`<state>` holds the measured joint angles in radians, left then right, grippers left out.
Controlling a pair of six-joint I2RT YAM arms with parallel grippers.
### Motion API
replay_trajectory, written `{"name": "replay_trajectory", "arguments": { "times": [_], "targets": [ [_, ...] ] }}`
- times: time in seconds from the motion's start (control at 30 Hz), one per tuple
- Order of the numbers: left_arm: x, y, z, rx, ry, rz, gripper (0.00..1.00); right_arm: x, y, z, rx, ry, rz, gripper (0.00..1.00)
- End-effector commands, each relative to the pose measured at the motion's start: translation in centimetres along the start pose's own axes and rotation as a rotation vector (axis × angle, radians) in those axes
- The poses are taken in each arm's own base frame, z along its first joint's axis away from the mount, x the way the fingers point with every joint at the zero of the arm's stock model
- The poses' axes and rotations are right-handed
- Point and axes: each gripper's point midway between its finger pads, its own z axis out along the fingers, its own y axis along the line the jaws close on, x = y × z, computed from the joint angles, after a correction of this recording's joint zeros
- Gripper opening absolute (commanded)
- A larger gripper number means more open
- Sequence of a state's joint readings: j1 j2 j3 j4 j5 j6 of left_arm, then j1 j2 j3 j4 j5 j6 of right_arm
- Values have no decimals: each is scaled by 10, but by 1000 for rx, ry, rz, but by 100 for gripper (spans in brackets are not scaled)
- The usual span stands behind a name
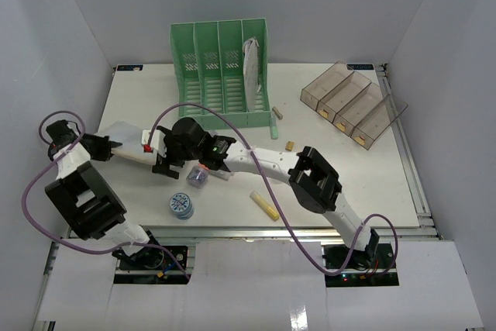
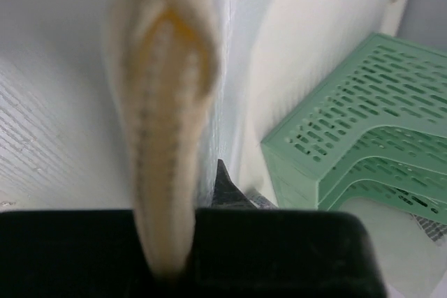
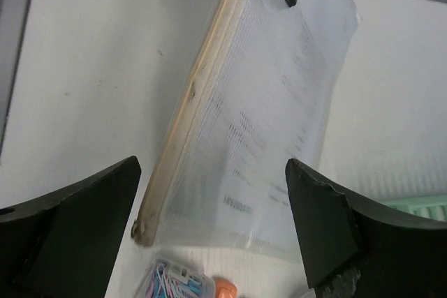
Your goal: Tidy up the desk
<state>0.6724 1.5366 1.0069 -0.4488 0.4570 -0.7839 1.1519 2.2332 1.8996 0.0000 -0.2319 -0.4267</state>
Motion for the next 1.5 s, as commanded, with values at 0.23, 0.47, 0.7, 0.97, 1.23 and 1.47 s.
{"name": "replay_trajectory", "arguments": {
  "times": [0.23,0.47,0.7,0.97,1.23,1.47],
  "targets": [
    [-48,-142,-130,384,-390,239,0,-68,-30,-189,-199,-202,17,90],
    [1,-242,-190,748,-435,572,0,-10,-48,-297,-52,-172,97,90],
    [63,-325,-230,977,-457,802,0,42,-31,-357,46,-154,184,90],
    [140,-371,-224,1143,-315,987,0,71,-24,-386,130,-167,257,90],
    [167,-395,-195,1126,-342,1048,0,90,-29,-395,175,-166,291,90],
    [180,-402,-189,1122,-363,1087,0,100,-32,-397,192,-156,310,90]
  ]
}}
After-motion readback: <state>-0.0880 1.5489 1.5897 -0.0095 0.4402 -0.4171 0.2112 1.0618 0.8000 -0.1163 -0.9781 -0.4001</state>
